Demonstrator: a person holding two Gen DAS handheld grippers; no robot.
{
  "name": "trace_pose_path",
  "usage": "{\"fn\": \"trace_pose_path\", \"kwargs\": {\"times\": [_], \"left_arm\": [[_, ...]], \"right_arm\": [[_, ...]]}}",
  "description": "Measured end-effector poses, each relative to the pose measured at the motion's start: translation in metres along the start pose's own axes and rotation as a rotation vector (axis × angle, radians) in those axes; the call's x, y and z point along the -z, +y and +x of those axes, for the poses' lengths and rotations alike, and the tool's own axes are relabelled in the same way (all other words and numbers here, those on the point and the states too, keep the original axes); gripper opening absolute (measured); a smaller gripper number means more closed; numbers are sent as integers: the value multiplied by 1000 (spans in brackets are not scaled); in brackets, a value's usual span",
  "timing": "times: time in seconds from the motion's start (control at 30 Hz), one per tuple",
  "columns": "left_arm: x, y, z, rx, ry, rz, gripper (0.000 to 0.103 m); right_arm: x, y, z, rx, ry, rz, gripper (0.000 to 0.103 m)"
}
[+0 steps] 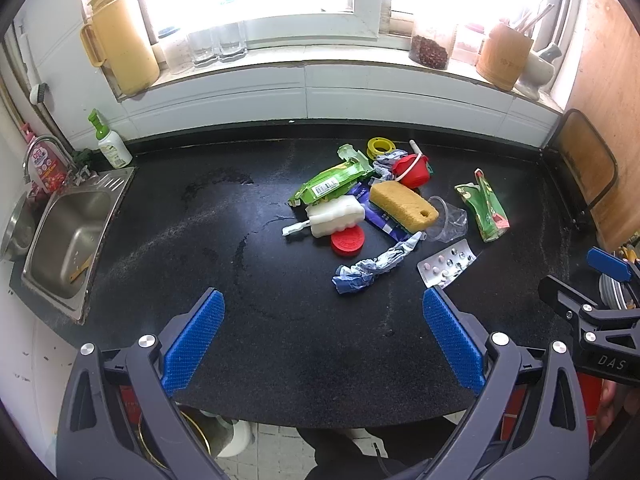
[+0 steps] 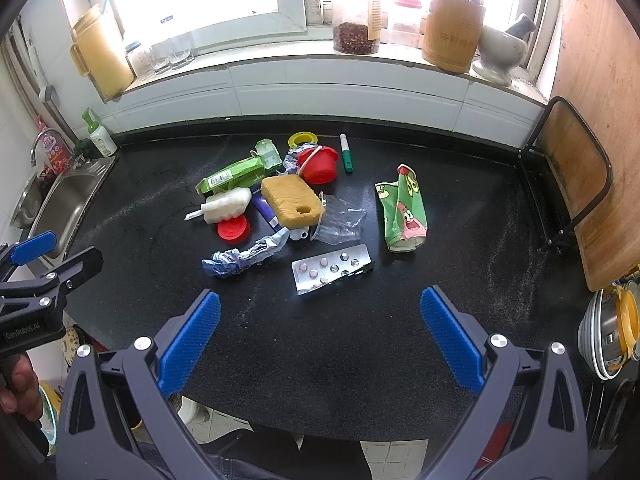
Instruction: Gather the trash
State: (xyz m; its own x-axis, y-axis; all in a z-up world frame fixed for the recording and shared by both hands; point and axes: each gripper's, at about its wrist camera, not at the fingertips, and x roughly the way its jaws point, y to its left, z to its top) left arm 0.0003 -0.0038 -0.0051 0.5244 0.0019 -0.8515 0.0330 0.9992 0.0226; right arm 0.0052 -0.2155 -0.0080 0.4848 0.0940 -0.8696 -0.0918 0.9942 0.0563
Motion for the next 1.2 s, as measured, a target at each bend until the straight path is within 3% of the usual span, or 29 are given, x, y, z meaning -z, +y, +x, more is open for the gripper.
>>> {"fn": "trace_pose_path", "kwargs": {"times": [0.7, 0.9, 0.97, 1.07, 1.2], "left_arm": [[-4, -15, 17, 27, 23, 39, 97], [1, -36, 41, 131, -18, 140, 97], [5, -46, 56, 146, -57, 208, 97], [12, -63, 88, 178, -56, 309, 97], [19, -74, 128, 211, -77, 365, 96]], "right_arm": [[-1, -15, 11, -8, 14, 10, 97], [-5, -40, 32, -7, 9, 29, 97], [-7, -53, 44, 0, 9, 34, 97], [-10, -70, 68, 16, 21, 28, 97], [-17, -91, 101, 5, 46, 22, 97]]}}
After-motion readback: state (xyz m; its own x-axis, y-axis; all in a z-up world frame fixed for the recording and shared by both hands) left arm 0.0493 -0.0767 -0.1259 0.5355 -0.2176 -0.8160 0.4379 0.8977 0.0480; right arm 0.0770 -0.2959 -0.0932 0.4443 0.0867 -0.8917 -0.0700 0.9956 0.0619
